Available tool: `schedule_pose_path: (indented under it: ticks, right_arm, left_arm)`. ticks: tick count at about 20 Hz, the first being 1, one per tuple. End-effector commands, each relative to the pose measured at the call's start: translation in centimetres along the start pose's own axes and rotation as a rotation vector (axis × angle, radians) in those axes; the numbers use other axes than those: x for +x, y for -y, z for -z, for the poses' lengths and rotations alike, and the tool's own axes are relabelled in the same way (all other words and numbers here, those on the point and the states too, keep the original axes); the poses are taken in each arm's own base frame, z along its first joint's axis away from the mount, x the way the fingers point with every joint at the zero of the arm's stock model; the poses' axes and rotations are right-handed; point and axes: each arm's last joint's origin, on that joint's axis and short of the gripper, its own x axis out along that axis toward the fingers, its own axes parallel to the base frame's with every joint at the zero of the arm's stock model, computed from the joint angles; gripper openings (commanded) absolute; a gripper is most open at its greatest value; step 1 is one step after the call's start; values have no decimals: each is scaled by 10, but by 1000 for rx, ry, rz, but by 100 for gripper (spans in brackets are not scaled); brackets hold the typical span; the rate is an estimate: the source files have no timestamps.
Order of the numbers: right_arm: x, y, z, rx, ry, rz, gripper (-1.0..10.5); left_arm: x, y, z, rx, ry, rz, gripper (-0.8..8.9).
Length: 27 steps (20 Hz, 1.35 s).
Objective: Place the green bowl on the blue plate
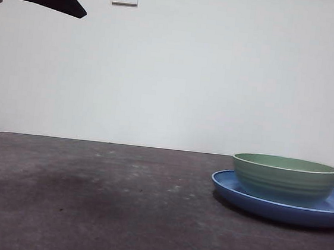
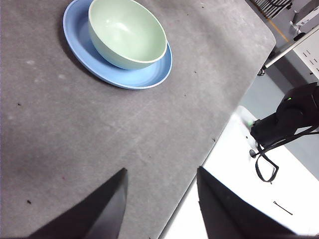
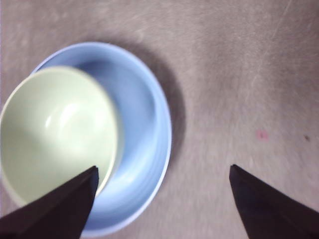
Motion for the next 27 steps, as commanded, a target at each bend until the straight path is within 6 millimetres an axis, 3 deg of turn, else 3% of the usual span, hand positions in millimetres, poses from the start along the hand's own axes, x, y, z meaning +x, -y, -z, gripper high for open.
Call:
schedule_pose_path:
  ticks: [1,7,10,14,20,27]
  right_arm:
    - [17,5,-10,-3,-19,-19,319]
    - [62,13,-15,6,-108,-42,315]
    - [78,16,-15,9,-141,-43,227]
    - [94,15,-14,-4,-160,-45,202]
    - [100,14,-15,-16,-157,-45,67]
    - [100,14,-15,-15,-159,-37,61]
  left_arm:
    - [1,1,-2,29,5,10,223]
    - [1,1,-2,29,5,9,223]
    - [1,1,-2,29,5,9,223]
    - [1,1,-2,29,5,9,222]
    - [1,1,-2,28,5,9,223]
    - [1,1,-2,24,4,9,222]
